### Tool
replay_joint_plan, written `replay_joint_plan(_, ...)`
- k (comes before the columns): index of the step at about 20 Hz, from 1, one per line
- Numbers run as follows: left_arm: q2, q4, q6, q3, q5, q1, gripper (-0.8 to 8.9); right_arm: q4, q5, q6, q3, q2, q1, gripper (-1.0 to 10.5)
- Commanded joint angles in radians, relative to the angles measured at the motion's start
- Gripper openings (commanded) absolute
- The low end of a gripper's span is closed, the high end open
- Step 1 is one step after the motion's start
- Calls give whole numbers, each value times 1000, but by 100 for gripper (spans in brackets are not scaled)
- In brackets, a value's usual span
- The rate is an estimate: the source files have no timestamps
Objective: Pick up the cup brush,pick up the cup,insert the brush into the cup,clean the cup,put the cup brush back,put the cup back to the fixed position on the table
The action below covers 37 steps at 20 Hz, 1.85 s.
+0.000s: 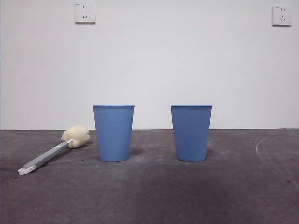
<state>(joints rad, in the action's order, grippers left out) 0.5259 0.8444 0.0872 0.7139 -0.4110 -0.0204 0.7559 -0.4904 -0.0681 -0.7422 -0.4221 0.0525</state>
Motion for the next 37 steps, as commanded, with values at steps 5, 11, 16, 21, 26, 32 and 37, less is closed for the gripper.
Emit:
replay_joint_plan(5, 59, 219, -184, 143, -119, 0, -7, 303, -105, 246, -225, -200, 0, -11)
replay_joint_plan(11, 74, 262, -212, 173, -121, 0, -6, 380, -113, 292, -272, -264, -1, -11)
replay_joint_plan(16, 93, 260, -210, 174, -121, 0, 125, 368, -138, 283, -277, -263, -1, 211)
replay_joint_plan(21, 129, 212, -182, 178, -126, -6, 630, 367, -138, 270, -277, -270, -1, 567)
replay_joint_plan(26, 241, 153, -174, 178, -65, -21, 628, 365, -139, 270, -277, -283, -1, 567)
replay_joint_plan(32, 497, -10, -154, 178, 182, -143, 628, 359, -138, 265, -276, -309, -1, 567)
replay_joint_plan(37, 734, -193, -97, 178, 333, -240, 627, 351, -139, 251, -276, -328, -1, 566)
